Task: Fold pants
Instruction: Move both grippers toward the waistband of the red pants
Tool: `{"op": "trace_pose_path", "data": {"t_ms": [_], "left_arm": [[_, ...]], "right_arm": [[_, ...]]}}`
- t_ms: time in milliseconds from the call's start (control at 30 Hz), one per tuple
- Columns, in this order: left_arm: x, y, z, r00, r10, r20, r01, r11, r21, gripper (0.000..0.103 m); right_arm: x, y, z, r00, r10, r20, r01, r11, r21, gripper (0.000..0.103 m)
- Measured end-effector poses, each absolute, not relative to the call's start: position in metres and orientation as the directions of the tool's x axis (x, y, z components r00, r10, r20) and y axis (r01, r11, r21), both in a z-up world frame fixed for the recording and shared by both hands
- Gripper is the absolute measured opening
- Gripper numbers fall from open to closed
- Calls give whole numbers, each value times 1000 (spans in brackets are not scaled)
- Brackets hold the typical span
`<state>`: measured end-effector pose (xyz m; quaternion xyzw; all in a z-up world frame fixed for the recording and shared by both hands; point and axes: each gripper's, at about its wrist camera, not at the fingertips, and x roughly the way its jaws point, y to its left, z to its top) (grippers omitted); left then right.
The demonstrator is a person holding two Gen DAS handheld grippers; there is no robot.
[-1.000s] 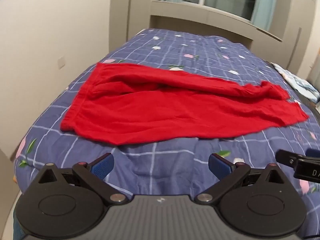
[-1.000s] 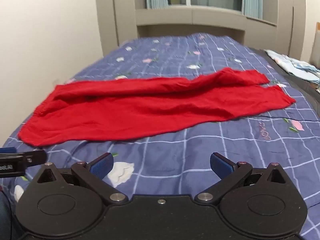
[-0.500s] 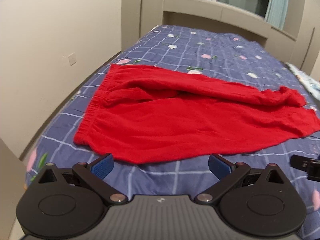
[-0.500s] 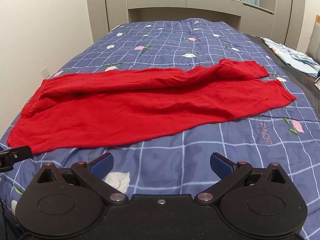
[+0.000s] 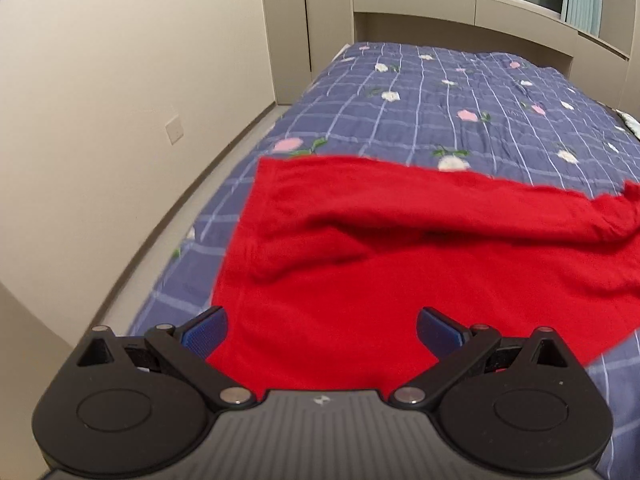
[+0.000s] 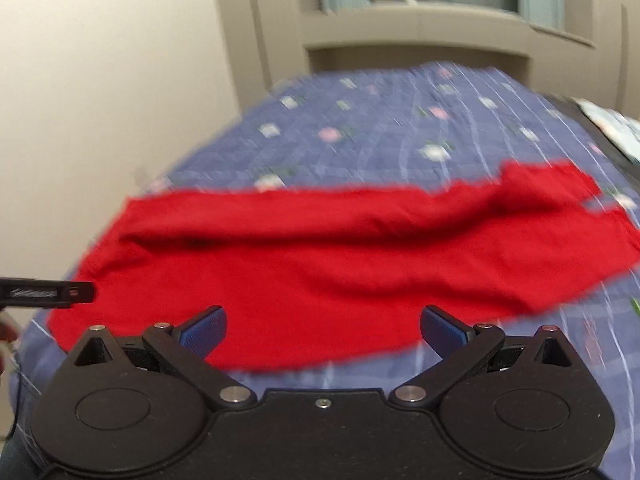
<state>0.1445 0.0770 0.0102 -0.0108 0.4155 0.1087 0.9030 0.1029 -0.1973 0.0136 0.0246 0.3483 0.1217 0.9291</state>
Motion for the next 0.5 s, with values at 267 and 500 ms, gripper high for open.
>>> {"op": "trace_pose_path", "data": {"t_ms": [267,500], "left_arm": [[209,104,8,649,184,-738,-212,976,56,103],[259,120,9,667,215,-714,-193,975,114,103]], "right_arm": [[151,-209,27,756,393,-523,-411,907,89,103],[210,-221,26,707,418,-570,-444,890,101,103]]}}
